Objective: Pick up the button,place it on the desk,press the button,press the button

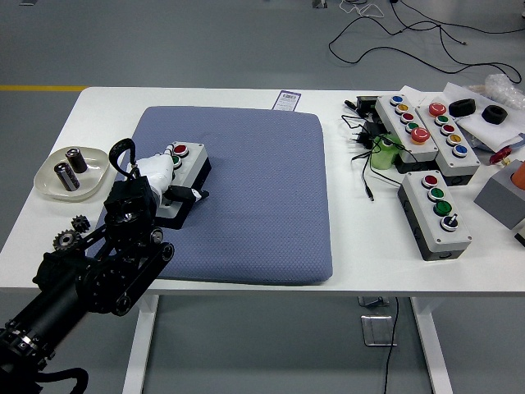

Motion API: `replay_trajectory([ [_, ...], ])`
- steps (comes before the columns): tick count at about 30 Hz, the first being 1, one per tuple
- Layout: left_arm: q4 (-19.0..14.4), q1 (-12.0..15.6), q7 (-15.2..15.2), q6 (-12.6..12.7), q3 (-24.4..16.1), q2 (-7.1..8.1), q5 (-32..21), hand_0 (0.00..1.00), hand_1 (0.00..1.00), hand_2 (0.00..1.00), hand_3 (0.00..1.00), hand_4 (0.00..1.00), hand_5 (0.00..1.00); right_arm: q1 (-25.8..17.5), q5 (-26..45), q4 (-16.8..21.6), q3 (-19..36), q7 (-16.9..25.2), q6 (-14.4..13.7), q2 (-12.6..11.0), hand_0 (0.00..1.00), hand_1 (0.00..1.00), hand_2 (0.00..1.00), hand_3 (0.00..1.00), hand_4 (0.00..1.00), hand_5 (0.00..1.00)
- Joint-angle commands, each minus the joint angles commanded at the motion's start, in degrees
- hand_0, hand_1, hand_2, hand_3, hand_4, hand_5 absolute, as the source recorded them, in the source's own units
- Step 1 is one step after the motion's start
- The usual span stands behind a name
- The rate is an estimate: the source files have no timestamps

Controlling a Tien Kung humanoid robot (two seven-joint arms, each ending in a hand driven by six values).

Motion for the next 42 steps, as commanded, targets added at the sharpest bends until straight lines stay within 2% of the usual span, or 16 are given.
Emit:
replay_trajectory([
  [5,0.2,0.2,0.0,2.3,-0.1,0.30,0.0,0.100,0.224,0.279,0.550,0.899,0.334,0.0,0.0,0.0,-0.3,0.0,0.0,0.0,0.673,0.658,0.674,0.624,0.310,0.173],
  [6,0.2,0.2,0.0,2.7,-0.2,0.38,0.0,0.073,0.203,0.248,0.410,0.874,0.236,0.0,0.0,0.0,-0.2,0.0,0.0,0.0,0.673,0.658,0.674,0.624,0.310,0.173],
  [8,0.1,0.3,0.0,3.1,-0.3,0.47,0.0,0.073,0.203,0.248,0.410,0.874,0.236,0.0,0.0,0.0,-0.3,0.0,0.0,0.0,0.673,0.658,0.674,0.624,0.310,0.173],
  [11,0.3,0.4,0.0,5.5,-0.2,0.69,0.0,0.073,0.203,0.248,0.410,0.874,0.236,0.0,0.0,0.0,-0.4,0.0,0.0,0.0,0.673,0.658,0.674,0.624,0.310,0.173],
  [12,0.4,0.4,0.0,6.3,-0.2,0.80,0.0,0.077,0.106,0.177,0.347,0.869,0.286,0.1,0.0,0.0,-0.5,0.0,0.0,0.0,0.673,0.658,0.674,0.624,0.310,0.173],
  [17,1.0,0.4,0.0,7.5,0.3,1.62,0.0,0.077,0.106,0.177,0.347,0.869,0.286,0.2,0.3,0.0,-0.7,0.0,-0.1,0.0,0.673,0.658,0.674,0.624,0.310,0.173],
  [18,1.1,0.4,0.0,7.5,0.5,1.84,0.0,0.056,0.036,0.108,0.323,0.861,0.381,0.2,0.4,0.0,-0.7,0.0,-0.1,0.0,0.673,0.658,0.674,0.624,0.310,0.173],
  [22,1.4,0.6,-0.7,7.5,1.6,2.85,0.0,0.056,0.036,0.108,0.323,0.861,0.381,0.3,0.5,0.0,-0.7,0.0,-0.1,0.0,0.673,0.658,0.674,0.624,0.310,0.173],
  [24,1.4,0.9,-1.9,7.5,1.9,3.12,0.0,0.051,0.034,0.094,0.318,0.859,0.419,0.3,0.5,0.0,-0.8,0.0,-0.1,0.0,0.673,0.658,0.674,0.624,0.310,0.173],
  [31,1.2,1.2,-5.6,9.1,2.9,4.04,0.0,0.057,0.032,0.093,0.317,0.851,0.435,0.3,0.3,0.0,-0.6,0.0,-0.1,0.0,0.673,0.658,0.674,0.624,0.310,0.173],
  [35,1.2,0.9,-9.2,10.8,3.8,4.72,0.0,0.057,0.032,0.093,0.317,0.851,0.435,0.2,0.3,0.0,-0.6,0.0,-0.1,0.0,0.673,0.658,0.674,0.624,0.310,0.173],
  [41,3.2,0.3,-17.4,13.3,5.8,5.86,0.0,0.055,0.030,0.085,0.311,0.850,0.452,0.3,0.8,0.0,-0.9,0.0,-0.2,0.1,0.673,0.658,0.674,0.624,0.310,0.173],
  [42,3.3,0.3,-18.6,13.9,6.1,6.04,0.0,0.048,0.013,0.058,0.303,0.846,0.464,0.3,0.8,0.0,-0.9,0.0,-0.2,0.1,0.673,0.658,0.674,0.624,0.310,0.173],
])
